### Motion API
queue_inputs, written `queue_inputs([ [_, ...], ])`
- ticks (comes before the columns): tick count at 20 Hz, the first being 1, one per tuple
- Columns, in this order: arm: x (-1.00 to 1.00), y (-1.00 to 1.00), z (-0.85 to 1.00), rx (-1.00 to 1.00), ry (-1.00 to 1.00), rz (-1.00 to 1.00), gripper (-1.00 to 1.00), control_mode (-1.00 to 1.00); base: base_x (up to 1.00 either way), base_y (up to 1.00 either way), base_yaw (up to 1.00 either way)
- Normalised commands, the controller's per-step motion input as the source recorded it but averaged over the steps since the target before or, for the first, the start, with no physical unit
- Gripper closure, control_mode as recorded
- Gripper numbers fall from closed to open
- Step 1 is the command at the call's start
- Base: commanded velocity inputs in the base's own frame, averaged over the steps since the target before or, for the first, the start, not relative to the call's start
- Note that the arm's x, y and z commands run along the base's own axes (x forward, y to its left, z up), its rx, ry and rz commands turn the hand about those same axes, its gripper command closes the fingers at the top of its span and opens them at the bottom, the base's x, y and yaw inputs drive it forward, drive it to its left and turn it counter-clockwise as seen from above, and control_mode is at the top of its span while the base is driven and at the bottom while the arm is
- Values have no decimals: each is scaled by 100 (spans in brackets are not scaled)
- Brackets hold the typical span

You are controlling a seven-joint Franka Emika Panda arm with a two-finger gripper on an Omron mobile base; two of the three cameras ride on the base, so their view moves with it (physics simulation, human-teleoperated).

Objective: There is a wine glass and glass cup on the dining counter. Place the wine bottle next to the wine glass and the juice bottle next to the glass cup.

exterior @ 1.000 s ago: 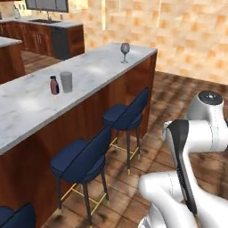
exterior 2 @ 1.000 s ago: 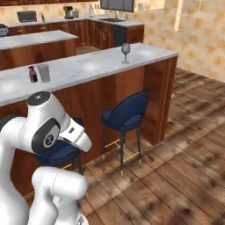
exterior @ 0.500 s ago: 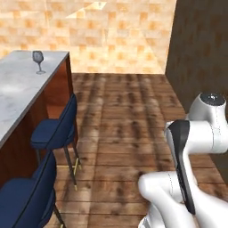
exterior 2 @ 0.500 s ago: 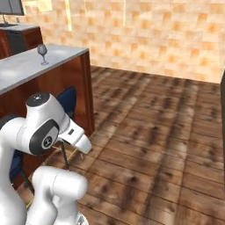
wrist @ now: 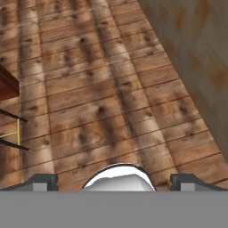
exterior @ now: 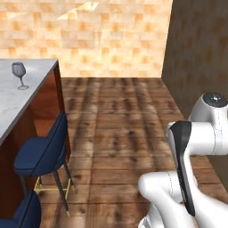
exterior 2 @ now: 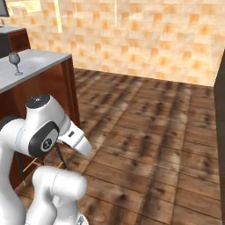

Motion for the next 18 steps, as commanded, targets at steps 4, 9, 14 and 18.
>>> queue_inputs([
  [4, 0, 0, 0, 0, 0, 0, -100, 100, 93, 2, 0],
  [9, 0, 0, 0, 0, 0, 0, -100, 100, 93, 3, 0],
  [14, 0, 0, 0, 0, 0, 0, -100, 100, 94, 5, 0],
  [18, 0, 0, 0, 0, 0, 0, -100, 100, 94, 5, 0],
])
